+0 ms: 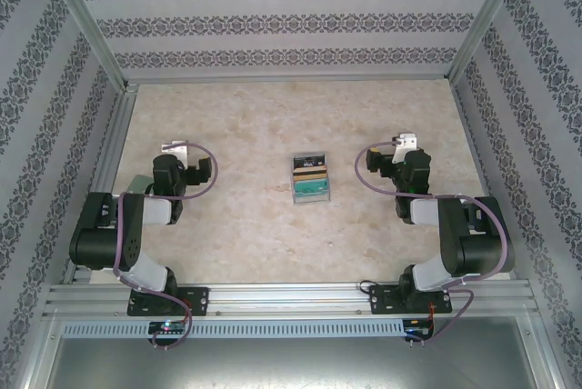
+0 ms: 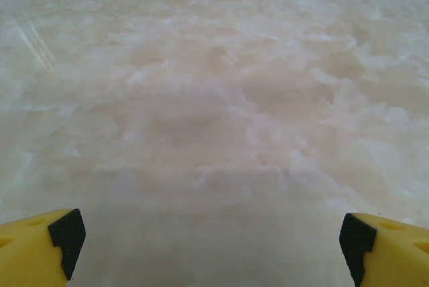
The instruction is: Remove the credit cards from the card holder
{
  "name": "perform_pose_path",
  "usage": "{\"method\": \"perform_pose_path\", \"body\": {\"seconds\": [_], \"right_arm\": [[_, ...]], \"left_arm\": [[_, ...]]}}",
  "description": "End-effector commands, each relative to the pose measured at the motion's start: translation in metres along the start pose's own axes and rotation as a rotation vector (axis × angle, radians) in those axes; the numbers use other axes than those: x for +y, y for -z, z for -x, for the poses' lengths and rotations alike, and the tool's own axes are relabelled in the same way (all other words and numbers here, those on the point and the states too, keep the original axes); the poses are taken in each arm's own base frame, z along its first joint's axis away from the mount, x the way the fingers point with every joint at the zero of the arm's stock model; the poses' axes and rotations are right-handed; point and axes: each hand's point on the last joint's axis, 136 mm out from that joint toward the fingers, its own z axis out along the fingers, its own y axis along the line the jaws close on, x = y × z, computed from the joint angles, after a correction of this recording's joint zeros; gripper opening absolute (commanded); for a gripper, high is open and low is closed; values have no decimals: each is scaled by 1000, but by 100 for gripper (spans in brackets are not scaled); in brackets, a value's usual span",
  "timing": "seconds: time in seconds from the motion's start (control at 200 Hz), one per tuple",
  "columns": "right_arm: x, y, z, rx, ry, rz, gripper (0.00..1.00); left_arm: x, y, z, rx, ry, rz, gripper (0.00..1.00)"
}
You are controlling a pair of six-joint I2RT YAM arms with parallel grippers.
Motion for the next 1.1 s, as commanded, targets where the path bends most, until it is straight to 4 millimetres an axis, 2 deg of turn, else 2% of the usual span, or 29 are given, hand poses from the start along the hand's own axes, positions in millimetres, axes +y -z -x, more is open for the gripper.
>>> {"method": "perform_pose_path", "body": {"seconds": [0.0, 0.649, 0.824, 0.974, 1.094], "right_arm": [[0, 0, 5, -24, -2, 14, 98], [0, 0, 4, -22, -3, 13, 98], [-2, 1, 5, -26, -5, 3, 98], [-7, 3, 11, -30, -18, -32, 98], [-8, 7, 15, -39, -21, -42, 98]], "left_arm": [[-3, -1, 13, -48, -25, -4, 99], [-5, -1, 15, -42, -27, -13, 99], [-4, 0, 37, 59, -32, -3, 99], [4, 16, 75, -15, 21, 46, 99], [8, 24, 82, -24, 63, 70, 99]]}}
